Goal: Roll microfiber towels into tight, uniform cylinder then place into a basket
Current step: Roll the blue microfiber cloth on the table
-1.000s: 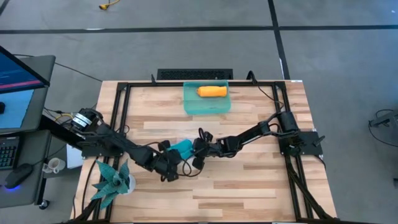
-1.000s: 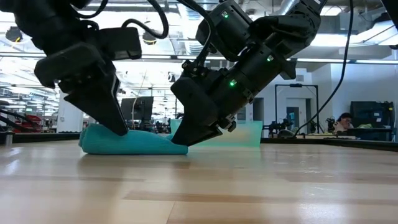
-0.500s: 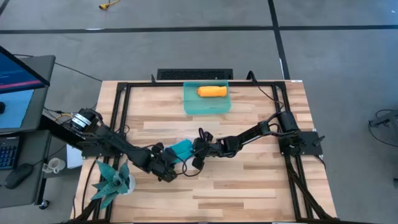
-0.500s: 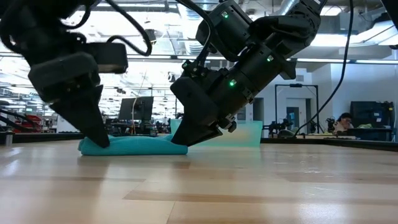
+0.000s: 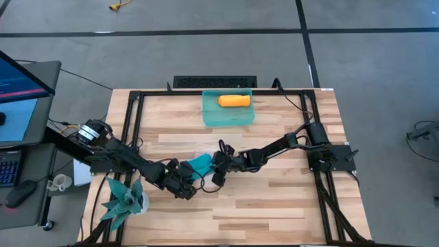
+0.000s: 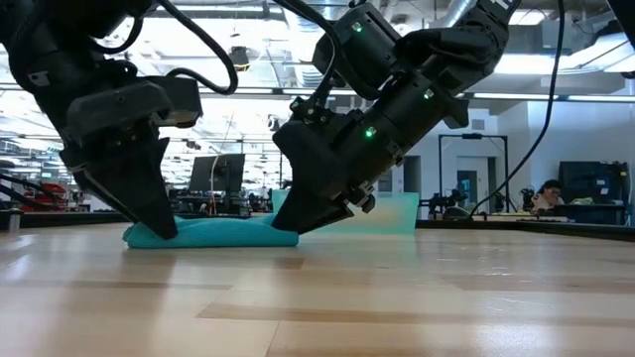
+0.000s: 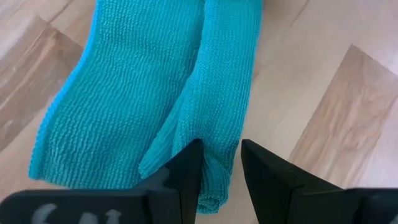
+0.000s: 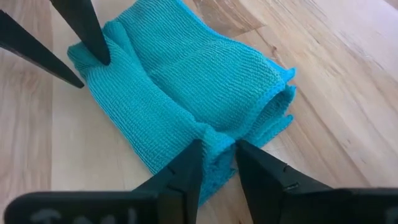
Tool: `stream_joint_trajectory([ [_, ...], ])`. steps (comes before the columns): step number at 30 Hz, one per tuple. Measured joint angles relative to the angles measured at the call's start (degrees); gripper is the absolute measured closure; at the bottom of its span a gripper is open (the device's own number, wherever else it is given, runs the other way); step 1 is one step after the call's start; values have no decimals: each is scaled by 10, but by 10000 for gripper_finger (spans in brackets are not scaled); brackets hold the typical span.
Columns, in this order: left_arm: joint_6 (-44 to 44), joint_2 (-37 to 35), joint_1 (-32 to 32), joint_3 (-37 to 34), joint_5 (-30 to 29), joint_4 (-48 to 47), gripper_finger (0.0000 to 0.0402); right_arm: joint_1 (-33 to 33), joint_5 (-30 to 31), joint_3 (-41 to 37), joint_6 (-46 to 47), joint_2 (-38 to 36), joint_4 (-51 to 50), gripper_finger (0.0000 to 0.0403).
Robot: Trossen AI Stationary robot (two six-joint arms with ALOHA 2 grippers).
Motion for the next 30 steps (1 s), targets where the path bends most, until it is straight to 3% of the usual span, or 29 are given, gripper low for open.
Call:
stream_joint_trajectory([
  [13, -16, 0, 0, 0, 16, -7, 290, -13, -55, -2, 0, -34, -48, 196],
  [19, 7, 1, 0, 0, 17, -7, 290, -26, -92, -3, -5, -52, -71, 201],
  [30, 15, 1, -1, 0, 22, -10, 290, -46, -89, -4, -78, -115, -156, 228],
])
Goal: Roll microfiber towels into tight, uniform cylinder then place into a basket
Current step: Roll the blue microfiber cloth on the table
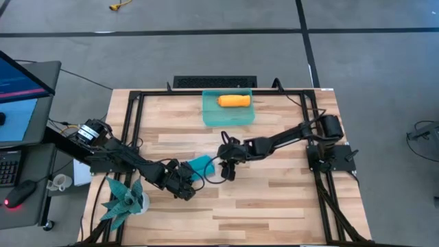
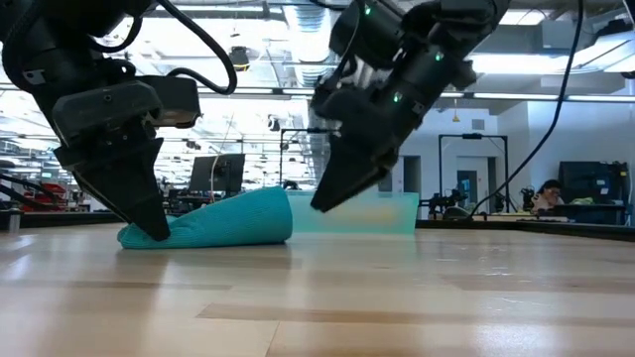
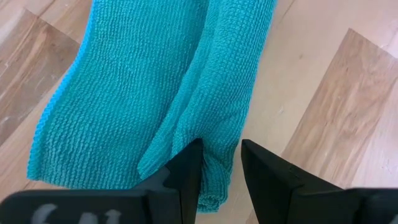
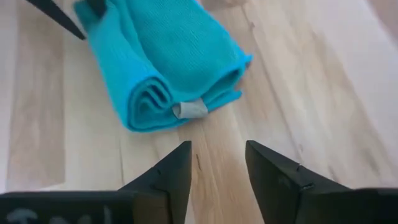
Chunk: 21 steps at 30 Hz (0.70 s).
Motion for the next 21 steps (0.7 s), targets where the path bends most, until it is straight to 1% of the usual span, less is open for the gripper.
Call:
stream_joint_trajectory([
  [5, 3, 0, 0, 0, 0, 0, 290, 13, -1, 1, -78, -33, -9, 241],
  [10, 4, 0, 0, 0, 1, 0, 290, 68, -4, 2, -201, -48, 11, 248],
  [15, 14, 0, 0, 0, 1, 0, 290, 110, -3, 2, -321, -35, 16, 250],
  [18, 14, 0, 0, 0, 1, 0, 290, 122, -3, 2, -420, -19, 25, 248],
  [21, 14, 0, 0, 0, 1, 0, 290, 128, 14, 2, -485, -1, 45, 240],
])
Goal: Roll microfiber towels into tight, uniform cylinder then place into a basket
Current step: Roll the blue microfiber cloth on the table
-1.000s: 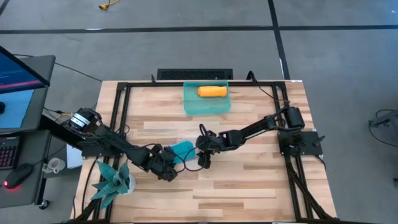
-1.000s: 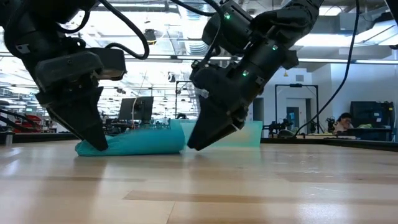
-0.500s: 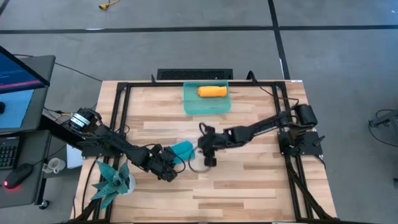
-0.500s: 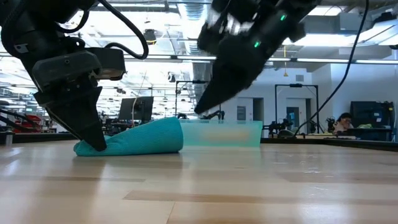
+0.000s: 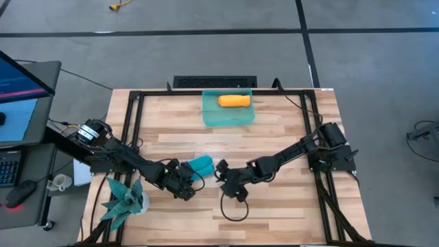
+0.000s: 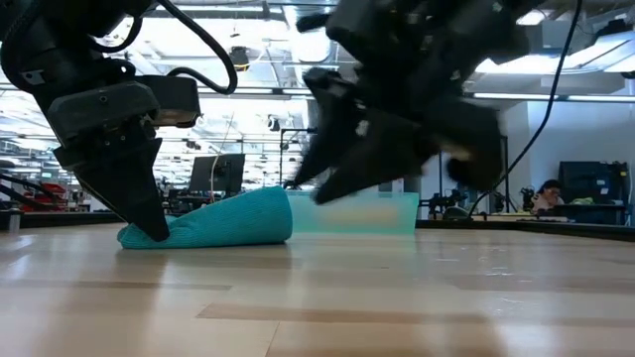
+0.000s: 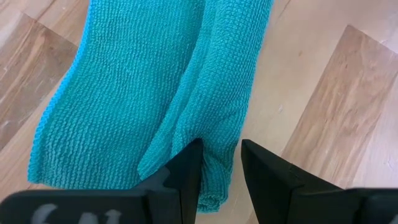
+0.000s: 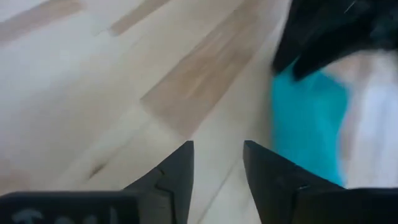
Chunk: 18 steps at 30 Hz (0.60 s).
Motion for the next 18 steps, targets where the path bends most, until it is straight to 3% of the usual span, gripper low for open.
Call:
stream_joint_trajectory([
  [8, 0, 0, 0, 0, 0, 1, 290, -4, 38, 1, -112, 31, 78, 191],
  [18, 0, 0, 0, 0, 0, 1, 290, -38, 41, 4, -130, 52, 120, 175],
])
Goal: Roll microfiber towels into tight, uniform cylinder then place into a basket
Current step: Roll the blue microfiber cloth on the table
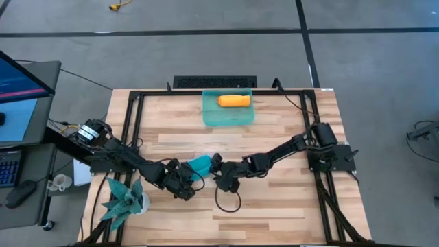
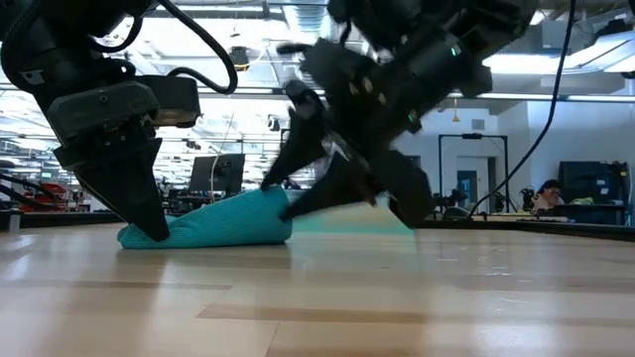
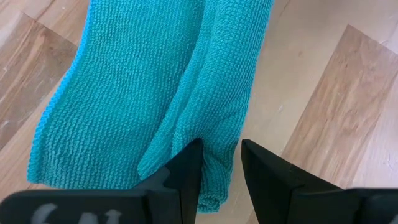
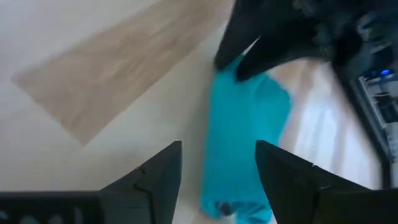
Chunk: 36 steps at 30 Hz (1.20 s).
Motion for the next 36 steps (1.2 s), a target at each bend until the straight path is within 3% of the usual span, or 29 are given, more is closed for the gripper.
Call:
stream_joint_trajectory([
  [21, 15, 0, 0, 2, 0, -2, 290, -48, -2, 7, 78, 54, 13, 180],
  [29, 15, 1, 0, 4, 2, -4, 290, -31, 83, 24, 80, 51, -16, 174],
  [36, 15, 1, 0, 4, 2, -5, 290, -1, 264, 67, 50, 51, -112, 170],
])
